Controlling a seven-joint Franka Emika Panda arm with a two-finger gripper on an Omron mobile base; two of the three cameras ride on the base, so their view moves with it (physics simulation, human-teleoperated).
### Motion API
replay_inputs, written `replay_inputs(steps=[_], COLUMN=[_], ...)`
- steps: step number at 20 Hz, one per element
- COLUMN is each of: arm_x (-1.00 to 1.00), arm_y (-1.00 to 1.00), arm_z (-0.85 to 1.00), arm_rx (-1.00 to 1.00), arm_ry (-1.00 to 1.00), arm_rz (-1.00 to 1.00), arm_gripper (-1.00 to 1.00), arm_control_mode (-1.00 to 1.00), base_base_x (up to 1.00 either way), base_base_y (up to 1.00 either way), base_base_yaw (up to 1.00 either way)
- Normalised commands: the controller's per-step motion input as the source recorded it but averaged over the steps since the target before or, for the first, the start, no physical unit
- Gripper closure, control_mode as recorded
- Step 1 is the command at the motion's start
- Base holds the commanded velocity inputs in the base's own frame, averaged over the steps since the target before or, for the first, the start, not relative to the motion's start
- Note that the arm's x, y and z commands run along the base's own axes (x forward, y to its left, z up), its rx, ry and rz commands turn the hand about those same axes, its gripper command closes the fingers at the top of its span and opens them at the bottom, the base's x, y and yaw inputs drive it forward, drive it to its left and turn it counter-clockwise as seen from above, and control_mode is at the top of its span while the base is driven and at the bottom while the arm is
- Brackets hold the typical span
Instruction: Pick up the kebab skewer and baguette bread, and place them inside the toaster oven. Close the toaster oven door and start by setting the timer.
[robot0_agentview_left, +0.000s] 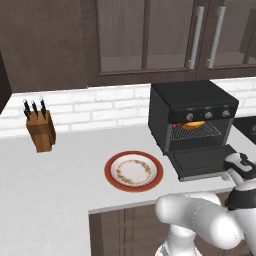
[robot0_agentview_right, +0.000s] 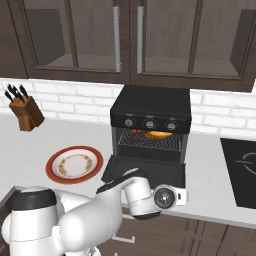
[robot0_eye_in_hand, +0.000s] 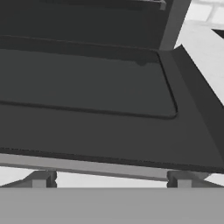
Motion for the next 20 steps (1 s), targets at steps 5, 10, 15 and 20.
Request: replay_inputs(steps=[5,10,15,20], arm_x=[-0.13,-0.11,0.00,0.06], arm_y=[-0.05,-0.05,-0.02,-0.02], arm_z=[-0.09,-0.15,-0.24,-0.14], arm_rx=[0.03,0.05,0.04,0.03], arm_ry=[0.00,-0.01,-0.06,-0.05], arm_rz=[0.00,0.00,0.00,0.00], arm_gripper=[-1.00,-1.00,-1.00,-1.00], arm_control_mode=[-1.00,-1.00,-1.00,-1.00], base_base_x=[0.00,0.00,0.00,0.00], base_base_y=[0.00,0.00,0.00,0.00], base_base_yaw=[0.00,0.00,0.00,0.00])
